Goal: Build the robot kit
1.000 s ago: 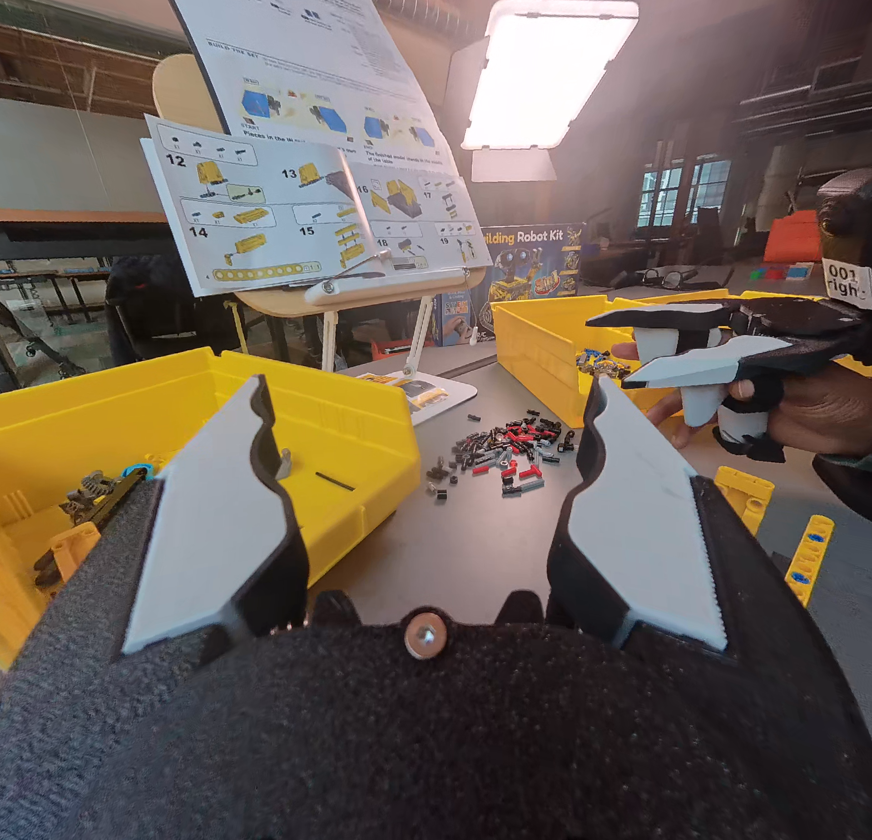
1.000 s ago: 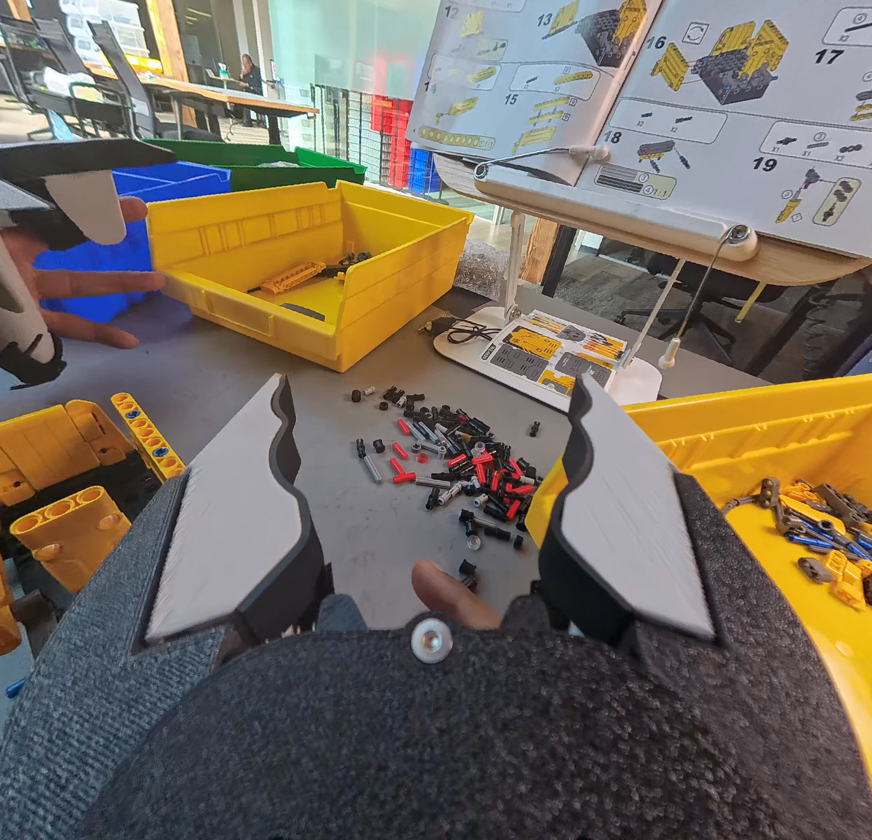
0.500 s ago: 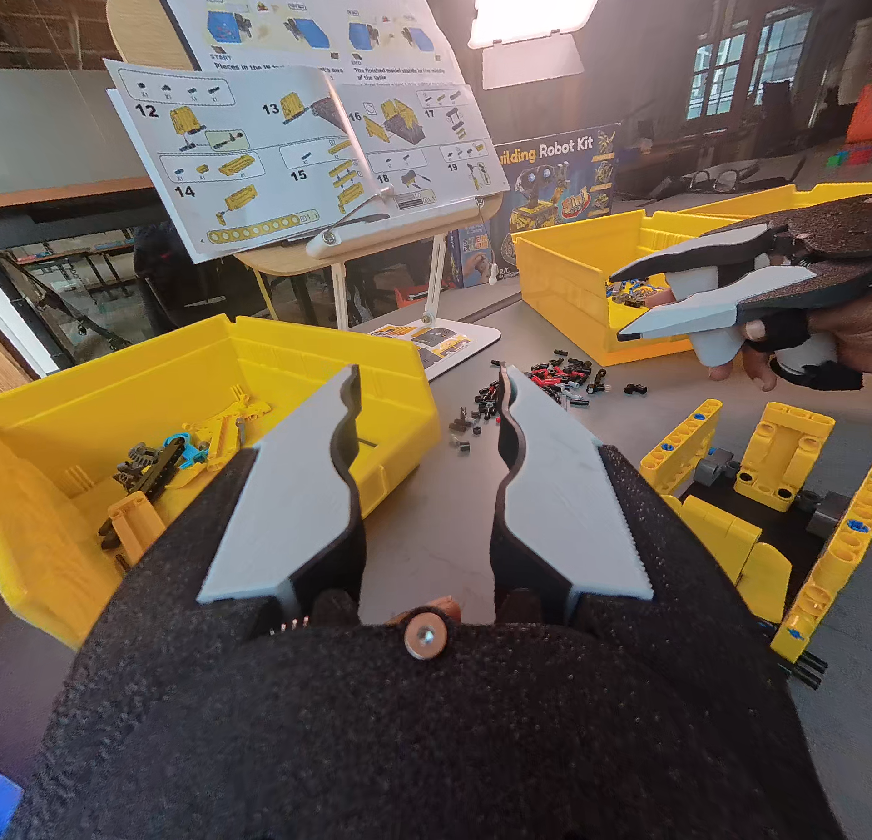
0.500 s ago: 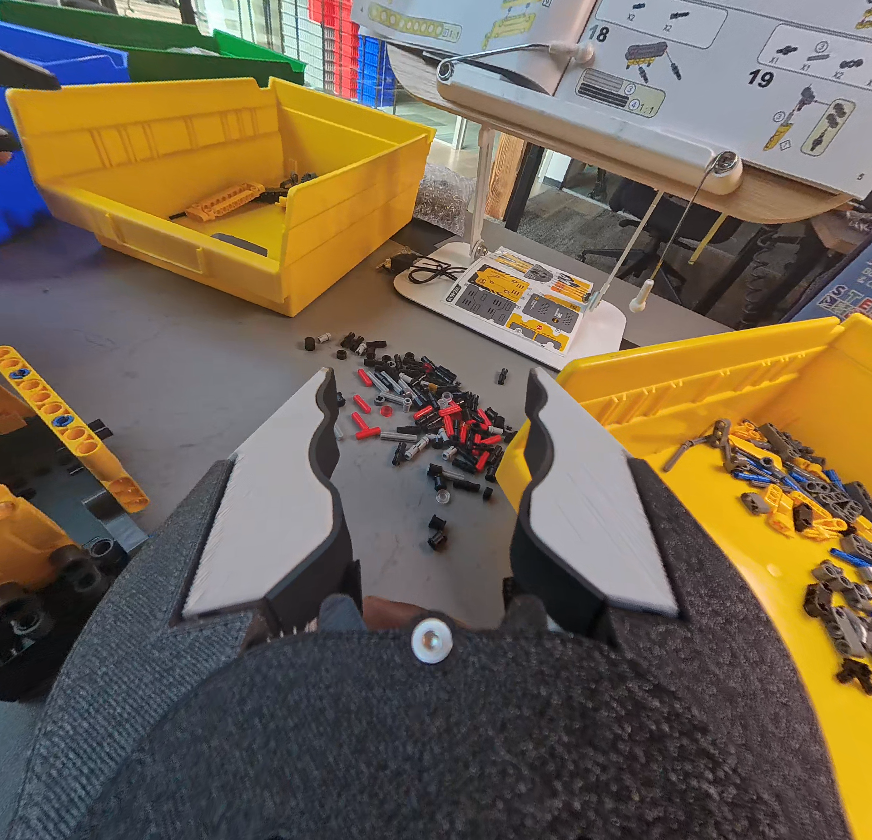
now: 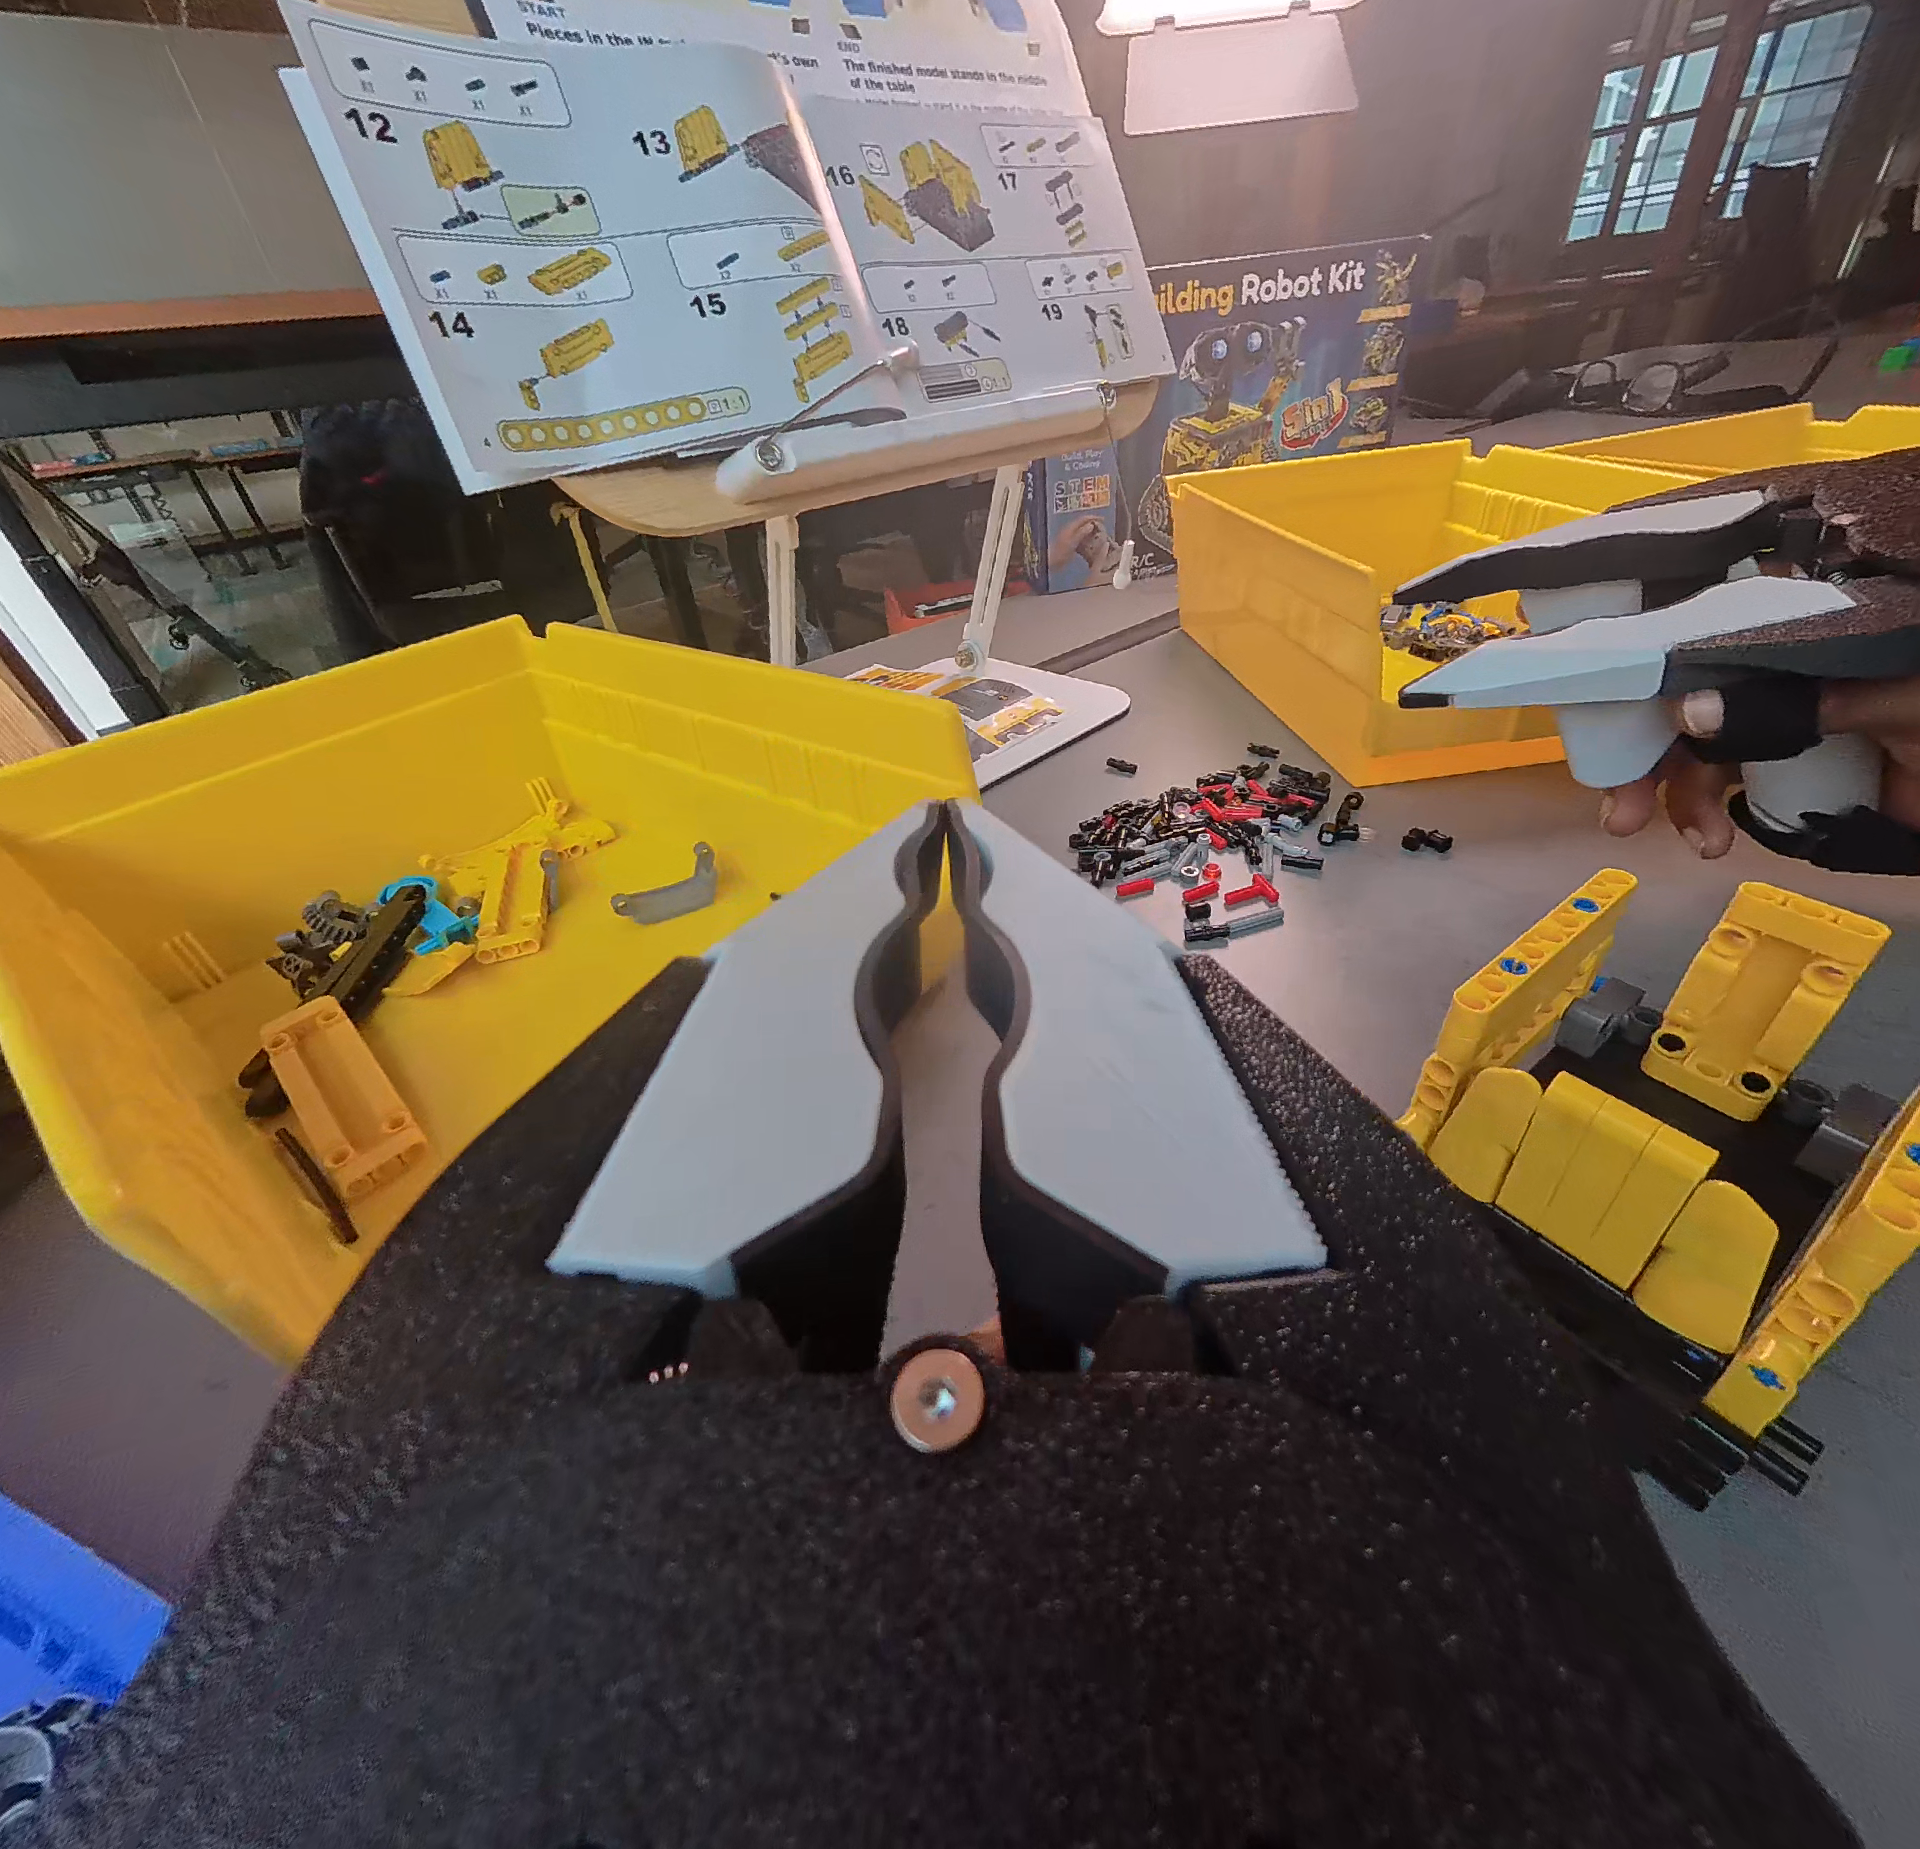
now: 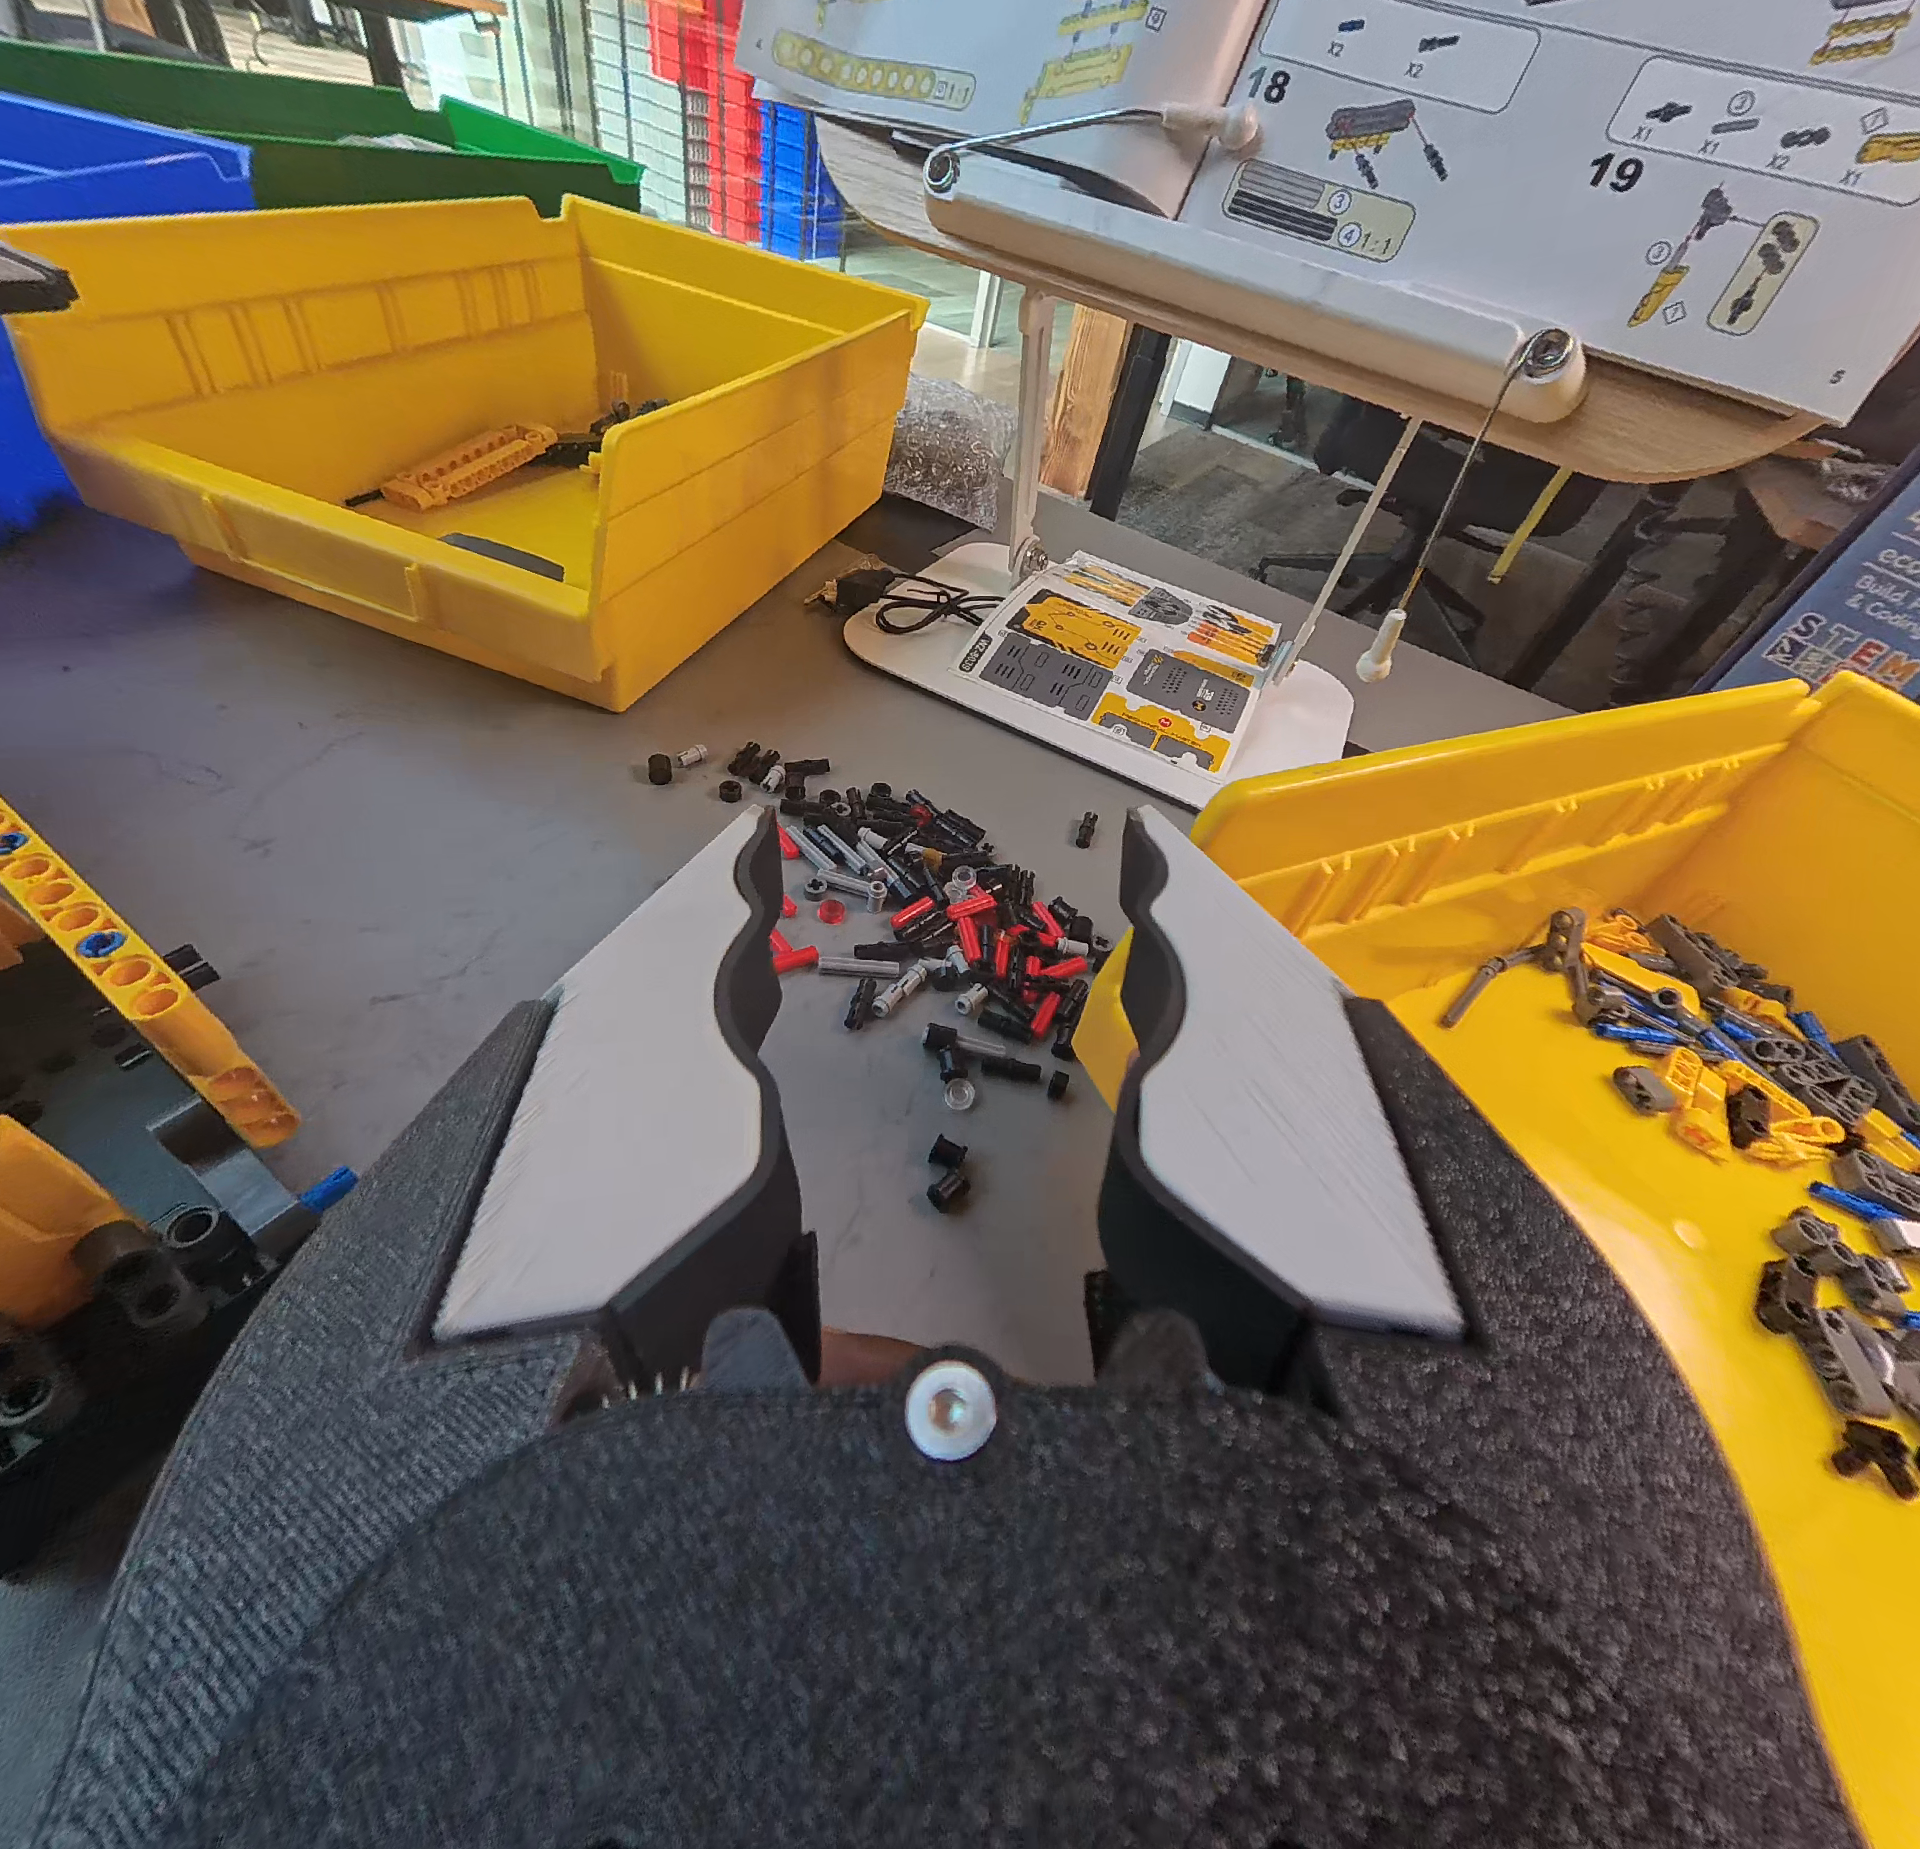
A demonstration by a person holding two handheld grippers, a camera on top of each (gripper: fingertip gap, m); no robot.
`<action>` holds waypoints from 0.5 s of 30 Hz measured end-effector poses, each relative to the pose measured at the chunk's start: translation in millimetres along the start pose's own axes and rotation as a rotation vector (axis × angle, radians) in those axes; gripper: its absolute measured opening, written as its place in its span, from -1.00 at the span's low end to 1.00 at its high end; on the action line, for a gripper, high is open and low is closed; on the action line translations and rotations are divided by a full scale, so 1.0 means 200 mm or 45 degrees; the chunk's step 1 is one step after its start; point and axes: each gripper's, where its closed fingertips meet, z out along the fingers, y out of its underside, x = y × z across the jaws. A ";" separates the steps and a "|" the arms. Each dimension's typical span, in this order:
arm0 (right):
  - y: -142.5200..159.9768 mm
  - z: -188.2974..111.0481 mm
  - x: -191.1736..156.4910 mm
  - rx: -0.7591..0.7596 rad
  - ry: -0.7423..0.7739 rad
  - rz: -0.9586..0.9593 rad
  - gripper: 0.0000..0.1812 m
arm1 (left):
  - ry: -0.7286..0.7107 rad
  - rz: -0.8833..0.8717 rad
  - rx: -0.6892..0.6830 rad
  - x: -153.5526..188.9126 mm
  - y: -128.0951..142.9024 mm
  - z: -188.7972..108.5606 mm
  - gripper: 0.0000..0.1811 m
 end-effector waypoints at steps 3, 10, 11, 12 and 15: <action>-0.01 0.00 0.01 0.023 0.014 0.015 -0.28 | -0.029 -0.015 0.005 -0.03 0.00 -0.01 -0.95; -0.07 -0.04 0.03 0.127 0.029 0.031 -0.71 | -0.085 -0.060 0.024 -0.07 -0.01 0.00 -0.45; -0.08 -0.04 0.04 0.135 0.031 0.032 -0.73 | -0.089 -0.064 0.024 -0.07 -0.01 0.00 -0.40; -0.08 -0.04 0.04 0.135 0.031 0.036 -0.73 | -0.093 -0.066 0.023 -0.08 -0.01 0.00 -0.35; -0.08 -0.04 0.04 0.140 0.025 0.046 -0.71 | -0.089 -0.070 0.009 -0.07 0.00 0.00 -0.27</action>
